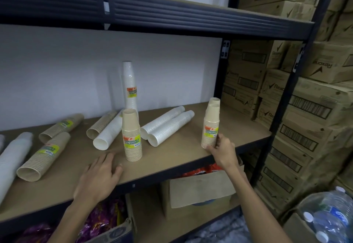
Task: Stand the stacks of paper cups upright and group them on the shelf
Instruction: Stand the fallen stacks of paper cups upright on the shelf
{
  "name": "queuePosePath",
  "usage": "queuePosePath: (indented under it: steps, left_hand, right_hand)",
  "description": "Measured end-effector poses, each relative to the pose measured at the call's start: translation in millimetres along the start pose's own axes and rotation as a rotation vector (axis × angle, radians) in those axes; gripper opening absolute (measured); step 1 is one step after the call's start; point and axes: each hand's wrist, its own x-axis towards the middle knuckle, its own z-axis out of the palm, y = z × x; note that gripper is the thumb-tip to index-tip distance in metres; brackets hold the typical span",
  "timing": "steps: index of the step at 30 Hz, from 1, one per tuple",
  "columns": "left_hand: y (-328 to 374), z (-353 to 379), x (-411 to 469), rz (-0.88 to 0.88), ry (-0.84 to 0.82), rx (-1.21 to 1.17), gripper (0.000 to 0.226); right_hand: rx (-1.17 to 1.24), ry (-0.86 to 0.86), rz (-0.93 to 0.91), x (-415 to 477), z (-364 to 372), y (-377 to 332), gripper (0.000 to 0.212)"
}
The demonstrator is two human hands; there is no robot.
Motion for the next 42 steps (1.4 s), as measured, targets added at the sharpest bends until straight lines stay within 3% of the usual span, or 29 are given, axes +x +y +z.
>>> queuePosePath:
  steps: [4,8,9,11,14,17,20,23,25,29,31,36,42]
  left_hand:
    - [2.4,-2.9,-3.0,-0.005,-0.005,-0.014,0.048]
    - [5.2,-4.1,-3.9,-0.012,-0.008,-0.010,0.048]
    - [5.2,-3.6,-3.8,-0.015,-0.006,-0.006,0.048]
    - [4.7,-4.5,-3.9,-0.017,-0.003,0.003,0.049]
    - [4.0,-6.3,-6.3,-0.023,-0.003,-0.002,0.048]
    - [6.7,-7.3,-6.8,-0.027,0.000,-0.004,0.049]
    - [6.5,-7.2,-4.5,-0.026,0.011,-0.014,0.049]
    - [4.2,-6.3,-4.4,-0.028,0.017,-0.023,0.048]
    - [3.0,-5.2,-4.2,-0.028,0.028,-0.023,0.046]
    - [3.7,-3.0,-4.3,-0.015,0.069,-0.033,0.038]
    - [3.4,-3.1,-4.6,-0.020,0.072,-0.034,0.039]
    - [5.6,-3.3,-6.0,-0.035,0.071,-0.059,0.042]
    - [7.2,-5.2,-6.0,-0.040,0.069,-0.048,0.045]
  right_hand:
    - [0.008,0.033,0.057,-9.0,-3.8,-13.3,0.046]
    - [0.120,0.268,0.030,-61.5,0.5,-42.7,0.034]
    - [0.144,0.233,-0.008,-66.5,8.0,-56.4,0.036]
    - [0.114,-0.001,0.005,-54.1,29.5,-87.5,0.053]
    - [0.030,-0.328,0.207,-8.8,58.5,-124.8,0.078]
    - [-0.056,-0.404,0.311,25.6,78.1,-140.5,0.096]
    - [-0.049,-0.456,0.363,45.5,90.6,-139.1,0.081]
    - [0.190,-0.556,0.467,55.2,88.3,-135.8,0.061]
    - [0.325,-0.522,0.407,55.2,80.7,-130.1,0.055]
    - [0.320,-0.102,0.044,67.3,73.9,-116.7,0.059]
    - [0.288,-0.012,-0.102,70.6,76.1,-110.9,0.063]
    - [0.340,-0.085,-0.238,77.1,94.6,-92.9,0.064]
    - [0.498,-0.116,-0.187,83.1,105.8,-80.7,0.065]
